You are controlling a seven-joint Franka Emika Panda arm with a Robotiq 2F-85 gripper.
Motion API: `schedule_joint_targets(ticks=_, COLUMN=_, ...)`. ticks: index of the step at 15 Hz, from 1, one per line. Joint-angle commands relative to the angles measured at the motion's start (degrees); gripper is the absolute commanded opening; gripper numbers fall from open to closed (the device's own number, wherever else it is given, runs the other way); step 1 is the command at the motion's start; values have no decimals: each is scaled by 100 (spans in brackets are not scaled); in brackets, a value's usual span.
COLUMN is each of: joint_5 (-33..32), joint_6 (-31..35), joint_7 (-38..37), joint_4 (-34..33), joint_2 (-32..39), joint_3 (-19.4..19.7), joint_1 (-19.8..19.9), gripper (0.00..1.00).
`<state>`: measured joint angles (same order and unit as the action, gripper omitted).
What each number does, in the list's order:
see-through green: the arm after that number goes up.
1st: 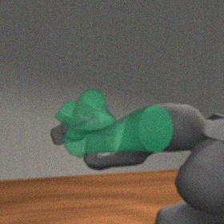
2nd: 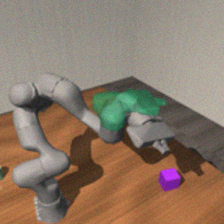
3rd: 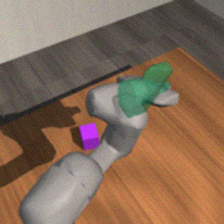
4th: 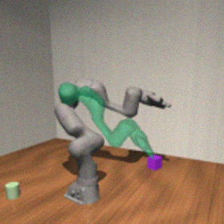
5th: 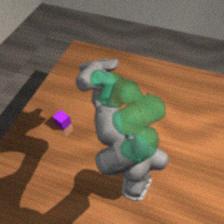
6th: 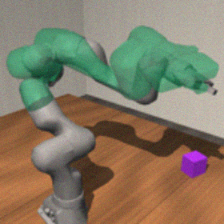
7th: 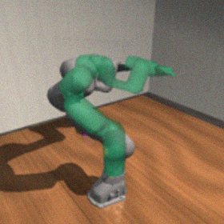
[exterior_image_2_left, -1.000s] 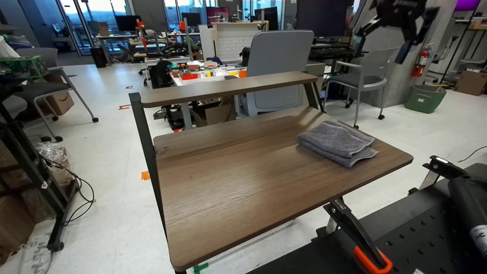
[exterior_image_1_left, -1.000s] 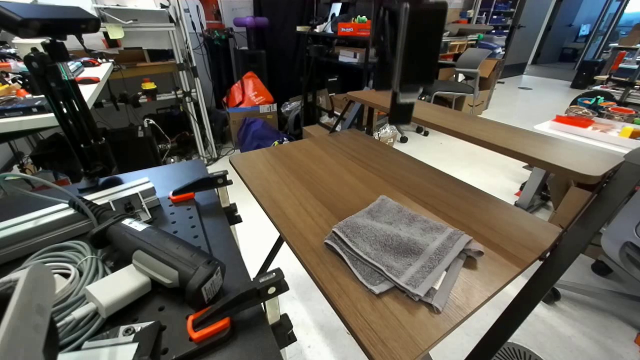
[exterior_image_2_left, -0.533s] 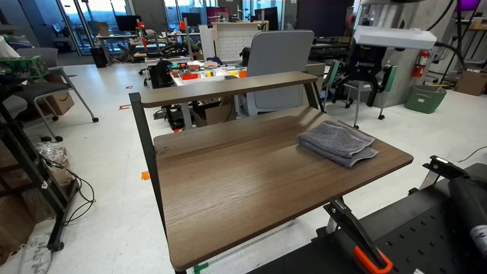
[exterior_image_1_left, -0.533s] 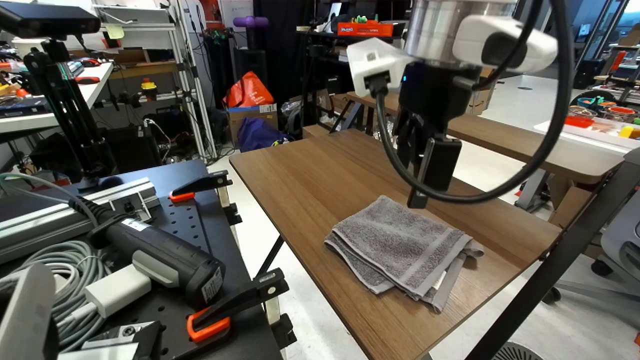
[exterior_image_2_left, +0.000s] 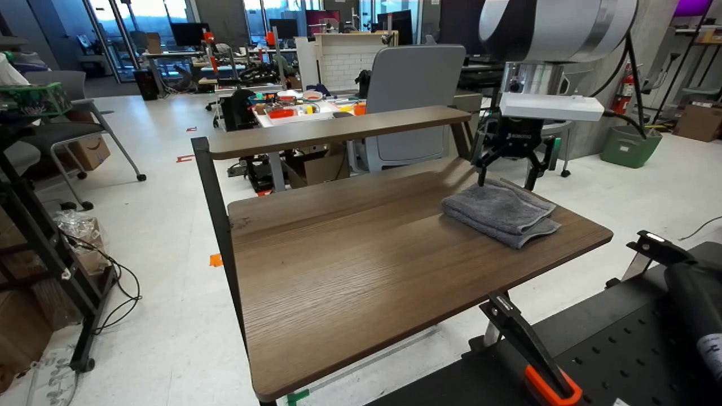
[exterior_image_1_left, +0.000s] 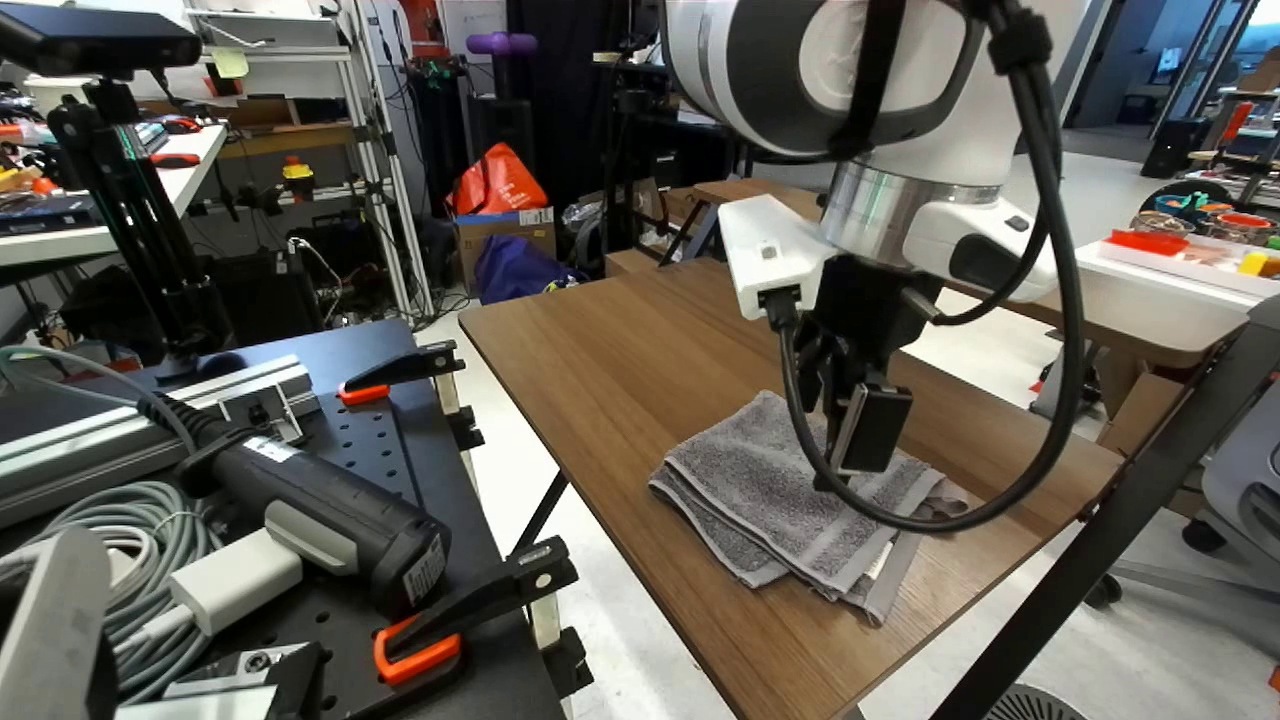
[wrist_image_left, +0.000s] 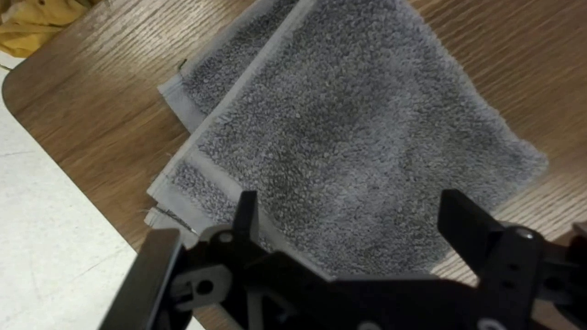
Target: Slide the grey towel to the left
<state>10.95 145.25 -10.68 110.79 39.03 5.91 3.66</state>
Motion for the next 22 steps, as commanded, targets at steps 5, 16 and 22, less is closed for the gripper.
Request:
schedule_joint_targets(ticks=5, joint_5=-126, joint_6=-46, joint_7=-151, joint_4=-499, joint_2=710, joint_3=-4, joint_1=-55, gripper=100)
schedule_joint_targets(ticks=16, joint_5=-171, joint_6=-48, joint_7=-610, joint_4=-1596, joint_2=1452, joint_3=-169, joint_1=-707, gripper=100)
schedule_joint_targets(ticks=22, joint_5=-130, joint_6=-191, joint_7=-915, joint_4=-2550, joint_2=1907, joint_3=-307, joint_1=-1054, gripper=100)
